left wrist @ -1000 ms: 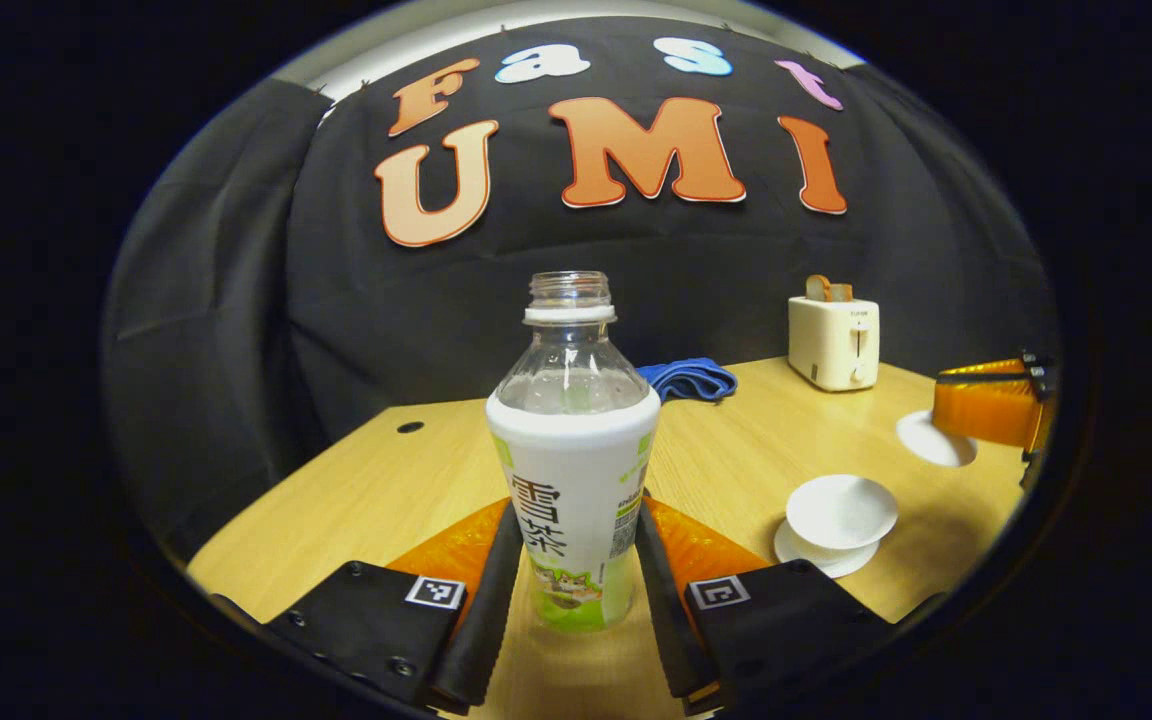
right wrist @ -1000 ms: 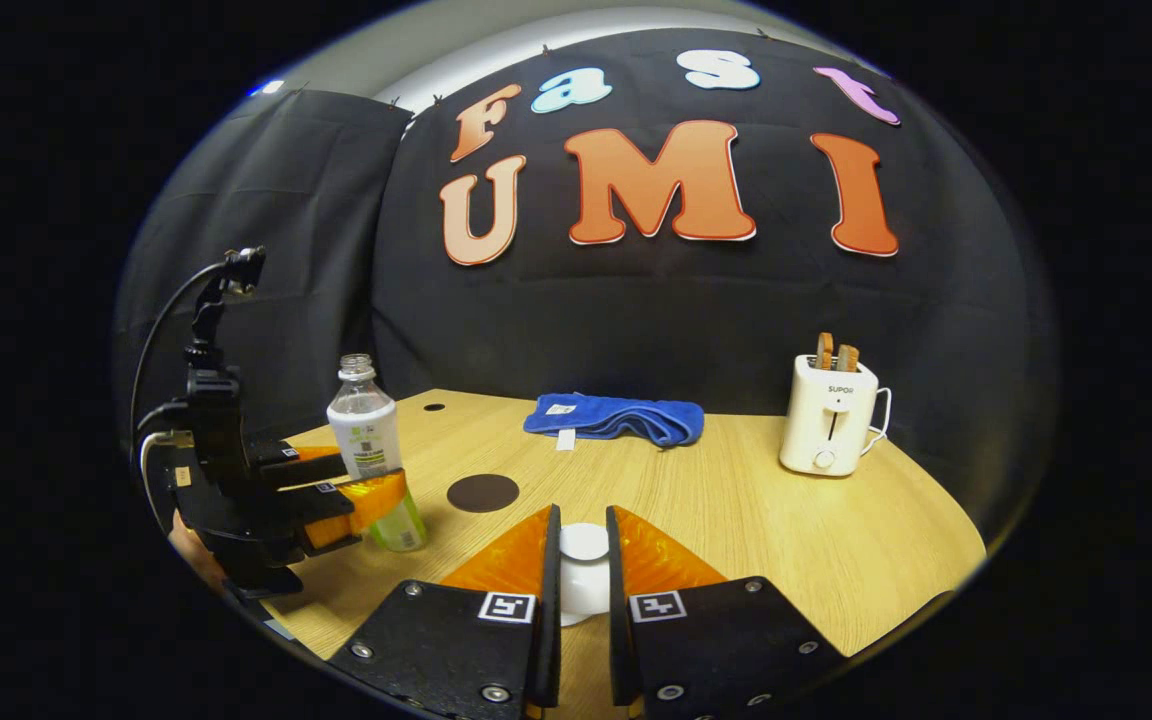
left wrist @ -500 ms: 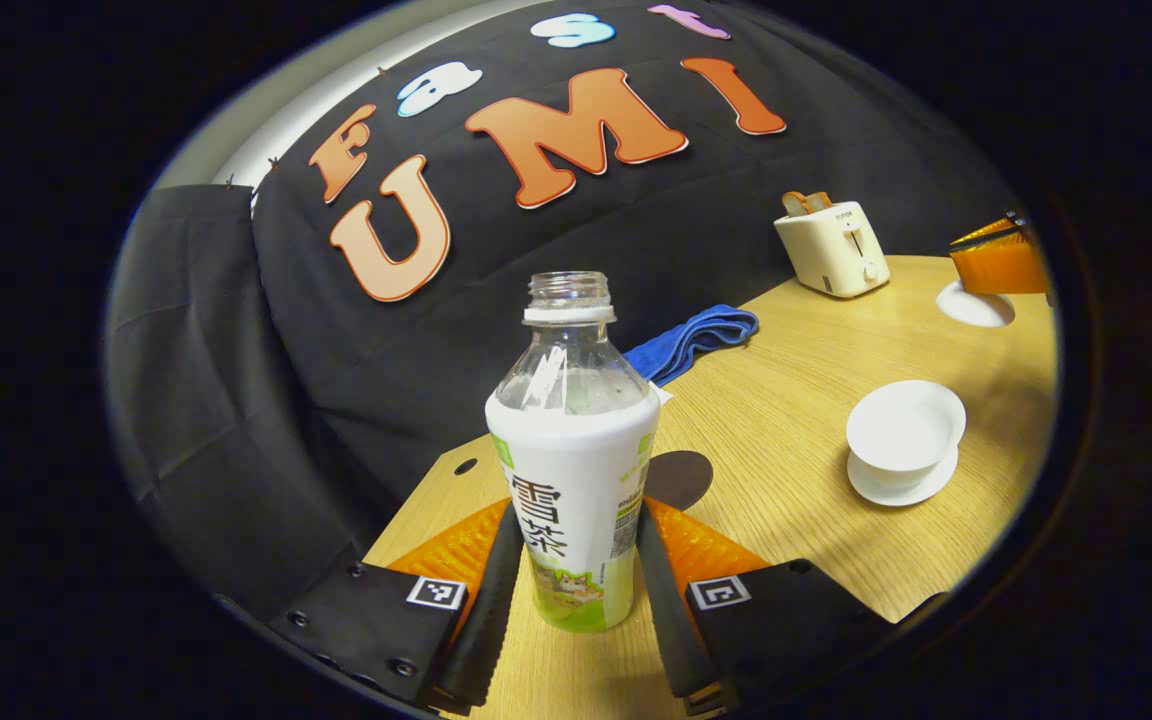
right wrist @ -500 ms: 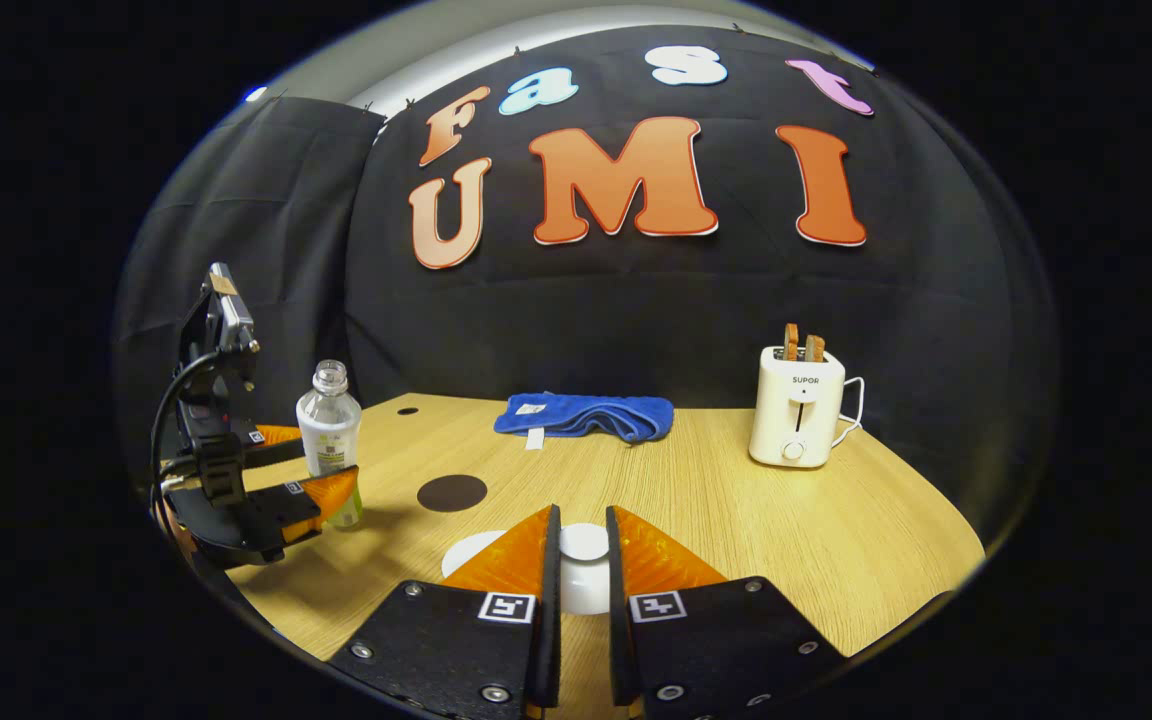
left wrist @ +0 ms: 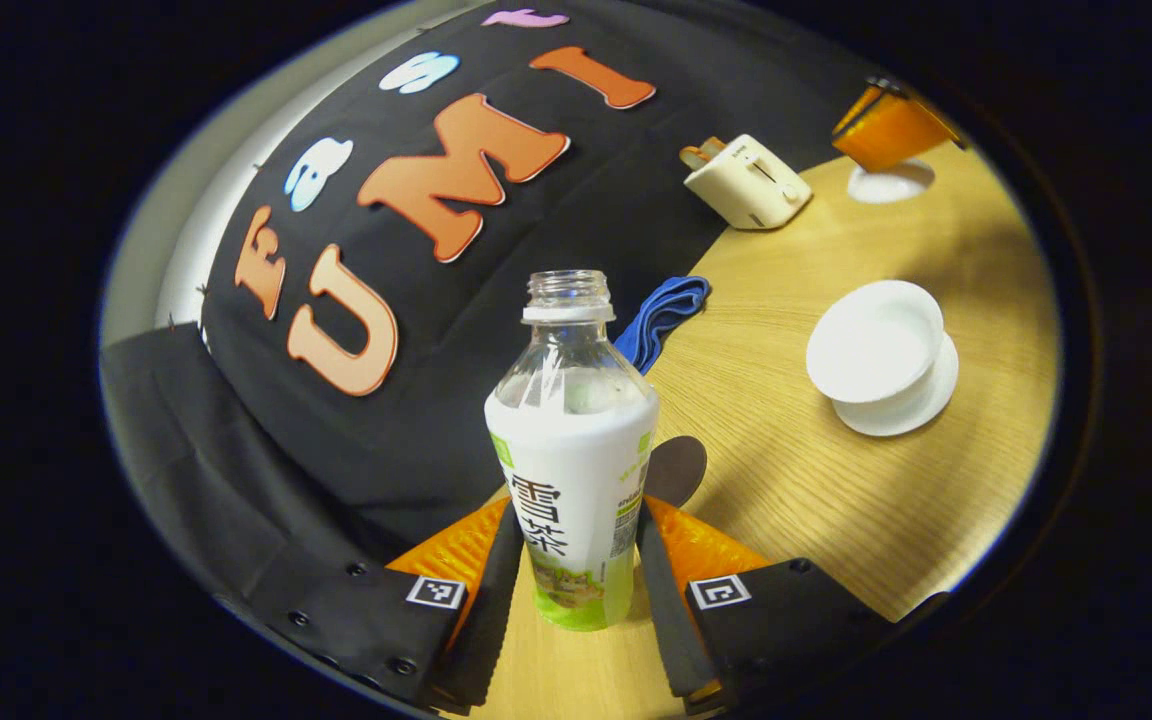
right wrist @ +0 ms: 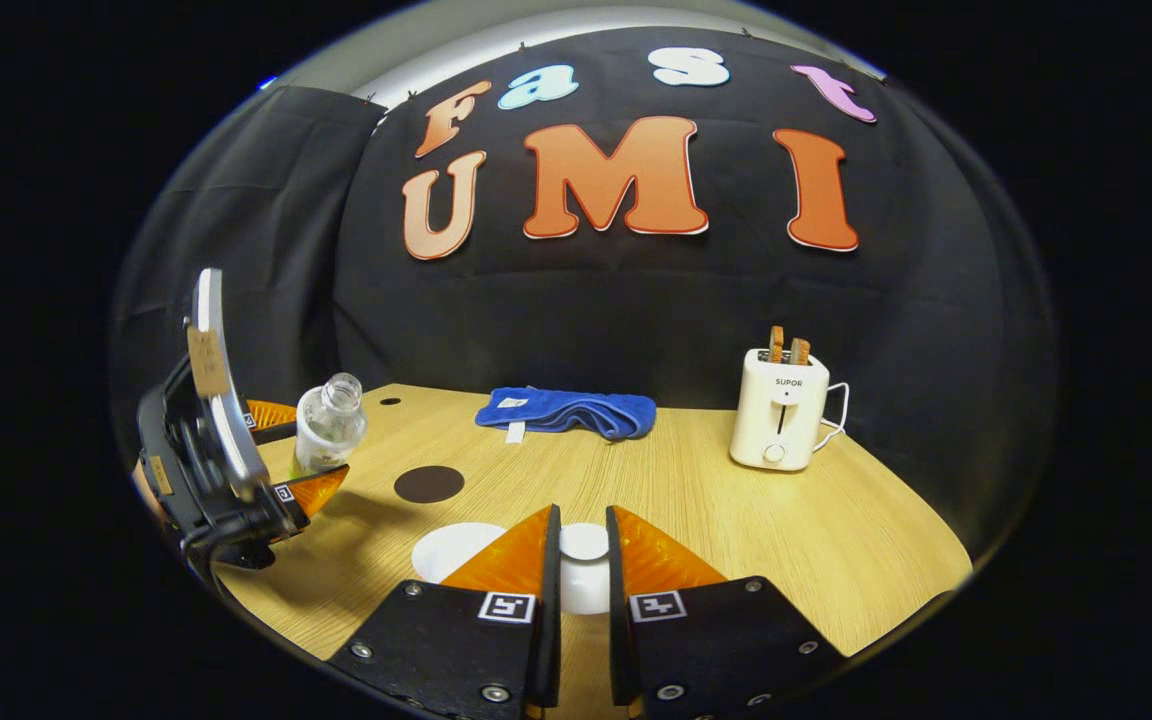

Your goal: Open the teacup lid with one hand, grasp the water bottle and pour water into the teacup with the other hand; after pouring, place the water bottle on the coaster and then close the teacup lid.

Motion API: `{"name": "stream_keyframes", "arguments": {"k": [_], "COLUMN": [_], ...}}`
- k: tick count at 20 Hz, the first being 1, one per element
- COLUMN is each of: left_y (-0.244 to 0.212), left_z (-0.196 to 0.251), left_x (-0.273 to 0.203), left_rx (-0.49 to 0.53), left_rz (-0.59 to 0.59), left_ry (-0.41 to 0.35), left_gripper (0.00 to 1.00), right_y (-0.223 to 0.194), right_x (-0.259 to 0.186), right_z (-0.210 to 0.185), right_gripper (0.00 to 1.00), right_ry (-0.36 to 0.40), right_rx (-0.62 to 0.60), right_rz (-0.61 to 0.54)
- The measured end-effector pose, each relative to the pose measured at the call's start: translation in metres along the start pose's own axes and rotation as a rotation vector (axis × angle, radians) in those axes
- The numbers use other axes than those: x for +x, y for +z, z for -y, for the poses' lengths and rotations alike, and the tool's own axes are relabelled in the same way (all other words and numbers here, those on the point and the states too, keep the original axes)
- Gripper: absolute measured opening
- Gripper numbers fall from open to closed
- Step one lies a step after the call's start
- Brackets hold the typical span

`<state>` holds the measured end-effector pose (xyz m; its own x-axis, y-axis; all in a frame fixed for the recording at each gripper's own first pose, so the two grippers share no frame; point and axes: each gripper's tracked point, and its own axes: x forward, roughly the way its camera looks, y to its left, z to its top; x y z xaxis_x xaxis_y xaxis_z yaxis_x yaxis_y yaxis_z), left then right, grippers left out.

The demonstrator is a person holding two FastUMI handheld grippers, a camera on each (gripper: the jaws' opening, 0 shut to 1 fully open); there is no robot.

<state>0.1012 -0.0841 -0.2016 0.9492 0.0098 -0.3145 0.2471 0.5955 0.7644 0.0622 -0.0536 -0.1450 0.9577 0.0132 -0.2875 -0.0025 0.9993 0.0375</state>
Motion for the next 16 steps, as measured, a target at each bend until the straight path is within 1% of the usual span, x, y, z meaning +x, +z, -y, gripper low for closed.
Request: {"name": "stream_keyframes", "arguments": {"k": [1, 3, 9, 11, 12, 13, 16], "left_y": [0.002, 0.001, 0.003, 0.004, 0.004, 0.006, 0.008], "left_z": [0.002, 0.005, 0.008, 0.012, 0.014, 0.015, 0.011], "left_x": [0.000, 0.001, 0.004, 0.006, 0.006, 0.006, 0.006], "left_rx": [0.035, 0.100, 0.344, 0.428, 0.461, 0.493, 0.582], "left_rz": [0.005, 0.006, 0.026, 0.032, 0.039, 0.045, 0.058], "left_ry": [-0.008, -0.018, -0.022, -0.030, -0.034, -0.038, -0.031], "left_gripper": [0.65, 0.67, 0.67, 0.65, 0.67, 0.65, 0.67], "right_y": [-0.001, 0.000, 0.003, 0.002, 0.001, 0.001, 0.000], "right_x": [0.000, -0.002, -0.006, -0.006, -0.007, -0.007, -0.008], "right_z": [0.002, 0.007, 0.019, 0.022, 0.024, 0.025, 0.029], "right_gripper": [0.20, 0.20, 0.20, 0.20, 0.20, 0.20, 0.20], "right_ry": [-0.003, -0.010, -0.018, -0.022, -0.024, -0.024, -0.029], "right_rx": [-0.002, -0.009, -0.017, -0.019, -0.018, -0.016, -0.016], "right_rz": [0.001, 0.002, 0.008, 0.006, 0.005, 0.005, 0.002]}}
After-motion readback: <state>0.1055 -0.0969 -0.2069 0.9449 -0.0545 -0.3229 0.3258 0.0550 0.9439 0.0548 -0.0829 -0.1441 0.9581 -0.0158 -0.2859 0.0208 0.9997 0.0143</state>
